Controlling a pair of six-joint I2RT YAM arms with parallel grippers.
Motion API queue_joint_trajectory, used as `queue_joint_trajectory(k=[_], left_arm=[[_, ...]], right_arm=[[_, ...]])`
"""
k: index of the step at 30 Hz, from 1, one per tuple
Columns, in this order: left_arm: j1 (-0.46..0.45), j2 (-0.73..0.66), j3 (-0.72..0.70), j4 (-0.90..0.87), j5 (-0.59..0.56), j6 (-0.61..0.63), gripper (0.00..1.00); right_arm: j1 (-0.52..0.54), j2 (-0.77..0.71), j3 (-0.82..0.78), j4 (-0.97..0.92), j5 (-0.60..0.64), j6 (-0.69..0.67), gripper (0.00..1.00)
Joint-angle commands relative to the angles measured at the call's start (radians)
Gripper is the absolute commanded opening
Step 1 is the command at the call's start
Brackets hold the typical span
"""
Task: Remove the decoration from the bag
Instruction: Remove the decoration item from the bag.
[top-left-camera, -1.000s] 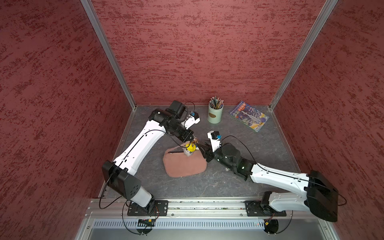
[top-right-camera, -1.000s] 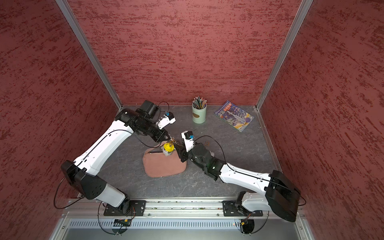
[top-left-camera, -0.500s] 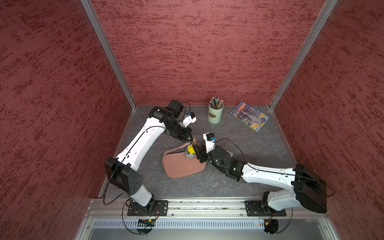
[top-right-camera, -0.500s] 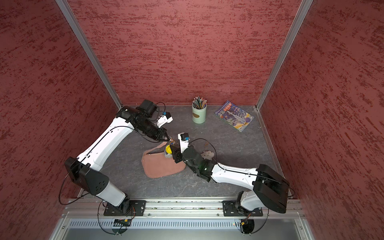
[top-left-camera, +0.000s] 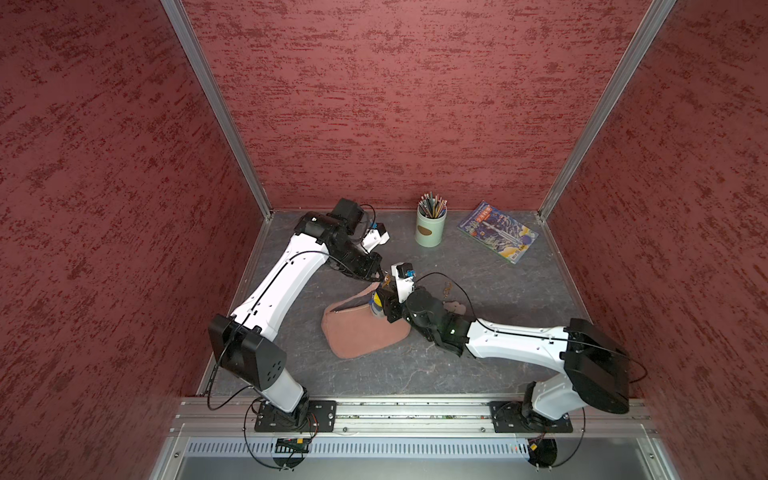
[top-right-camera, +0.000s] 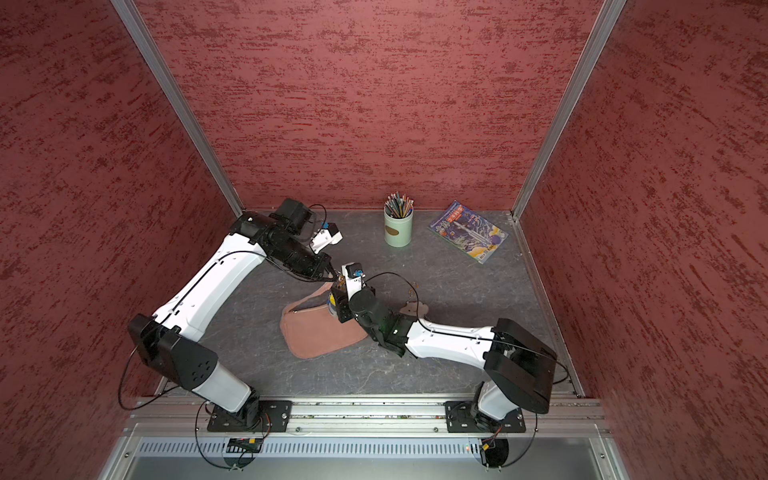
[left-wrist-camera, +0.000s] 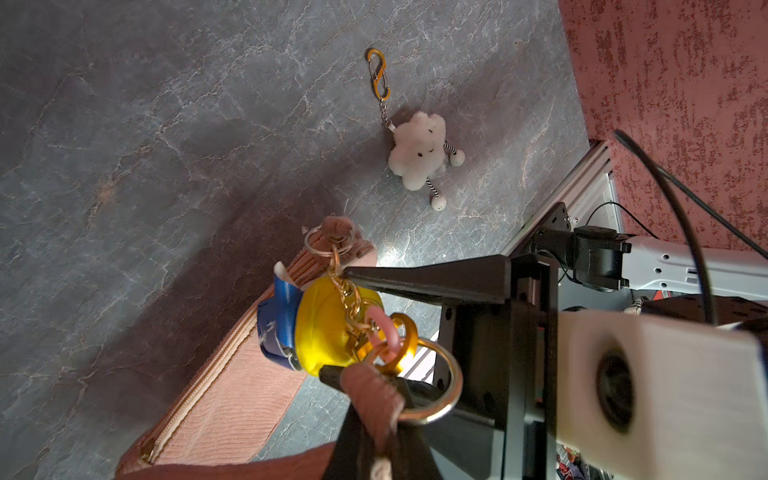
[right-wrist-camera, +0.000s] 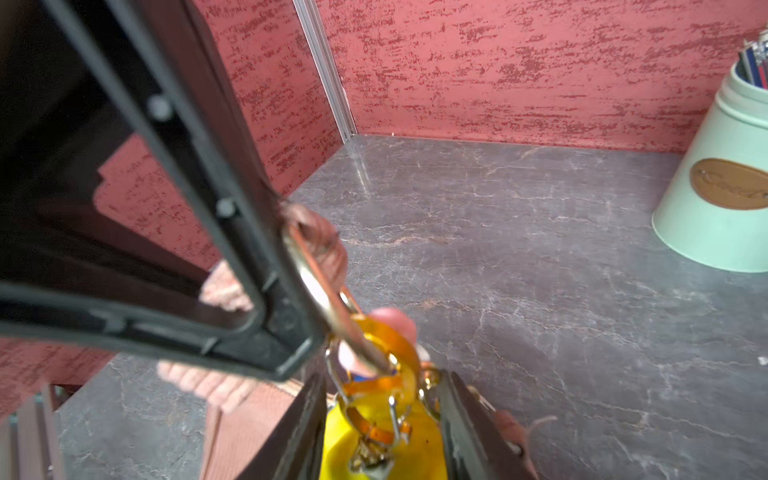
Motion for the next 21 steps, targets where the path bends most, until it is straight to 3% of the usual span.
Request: queue_joint_trajectory(k=[1,7,11,16,21], left_arm=[[0.008,0.002,-0.005,-0.006,0.023,0.003,0.00],[0.020,0.002,-0.014,-0.028,-0.045,0.018,0.00],[0.022,0.004,-0.013,-0.026,-0.089,0.027,0.00],[0.004,0.001,-0.035,-0.008,-0.098,0.052,0.00],[-0.024,-0.003,-0.086,0.034,-0.095,0.067,0.00]], right_arm=[[0.005,0.011,0.046,-0.056,0.060,-0.063,0.41],[-0.027,-0.021,0.049,-0.131,-0.050,-0.170,0.25],[-0.073,-0.068,0.028,-0.208,-0.182,-0.224,0.21],[-0.145,-0.134,0.021,-0.296,-0.448,-0.285,0.20],[-0.220,-0.132,0.078,-0.433,-0.808,-0.376,0.22]])
